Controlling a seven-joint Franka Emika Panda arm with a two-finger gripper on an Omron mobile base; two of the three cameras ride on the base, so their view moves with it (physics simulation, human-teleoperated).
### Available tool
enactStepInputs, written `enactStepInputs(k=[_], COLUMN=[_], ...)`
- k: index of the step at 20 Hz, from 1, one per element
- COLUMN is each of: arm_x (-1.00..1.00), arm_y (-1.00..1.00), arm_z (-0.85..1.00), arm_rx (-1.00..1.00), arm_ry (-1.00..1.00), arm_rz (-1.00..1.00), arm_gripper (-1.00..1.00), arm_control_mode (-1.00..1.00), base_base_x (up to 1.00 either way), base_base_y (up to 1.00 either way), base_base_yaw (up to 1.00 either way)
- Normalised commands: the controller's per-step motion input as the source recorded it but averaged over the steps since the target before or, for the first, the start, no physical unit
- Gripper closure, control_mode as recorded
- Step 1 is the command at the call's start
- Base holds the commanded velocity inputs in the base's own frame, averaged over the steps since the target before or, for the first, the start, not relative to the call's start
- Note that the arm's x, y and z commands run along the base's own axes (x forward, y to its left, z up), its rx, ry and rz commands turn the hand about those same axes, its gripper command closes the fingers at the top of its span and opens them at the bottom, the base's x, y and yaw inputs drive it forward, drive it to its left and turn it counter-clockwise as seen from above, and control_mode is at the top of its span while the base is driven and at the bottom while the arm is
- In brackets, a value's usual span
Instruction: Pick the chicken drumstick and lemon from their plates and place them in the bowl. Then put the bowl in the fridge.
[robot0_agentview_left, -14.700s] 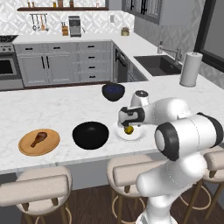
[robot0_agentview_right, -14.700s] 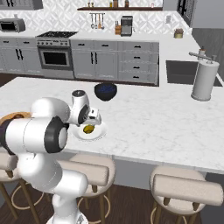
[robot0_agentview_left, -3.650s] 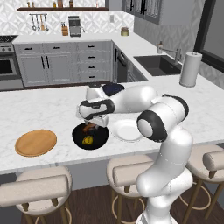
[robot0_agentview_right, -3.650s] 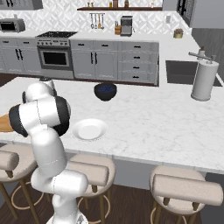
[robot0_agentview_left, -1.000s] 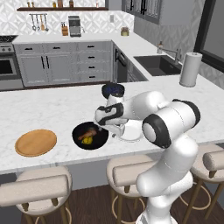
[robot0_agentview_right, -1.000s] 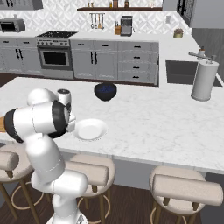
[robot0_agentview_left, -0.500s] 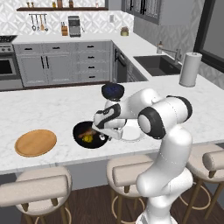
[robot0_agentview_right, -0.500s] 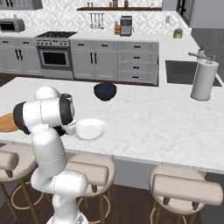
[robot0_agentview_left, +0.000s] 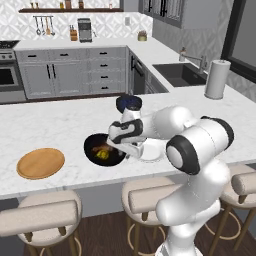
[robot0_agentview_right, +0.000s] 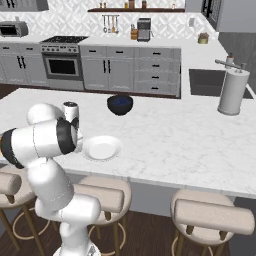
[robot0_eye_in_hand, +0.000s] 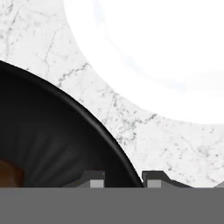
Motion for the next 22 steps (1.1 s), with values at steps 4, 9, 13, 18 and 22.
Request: enactStepInputs(k=[4,9,13,18,22], arm_x=[-0.64,-0.45,-0.17,-0.23,-0.54], arm_y=[-0.12,-0.34,-0.38,-0.56,-0.55], arm_z=[0.84,0.69,0.23,0.55,1.0], arm_rx=[0.0,0.0,0.0,0.04,0.05], arm_ry=[-0.07,-0.11,0.12,0.13,0.15], arm_rz=[-0.21,-0.52,-0.75,-0.62,-0.17], arm_gripper=[1.0,1.0,1.0,1.0,1.0], arm_control_mode=[-1.0,-1.0,-1.0,-1.0,-1.0], base_base_x=[0.0,0.0,0.0,0.0,0.0], base_base_y=[0.0,0.0,0.0,0.0,0.0], base_base_yaw=[0.0,0.0,0.0,0.0,0.0])
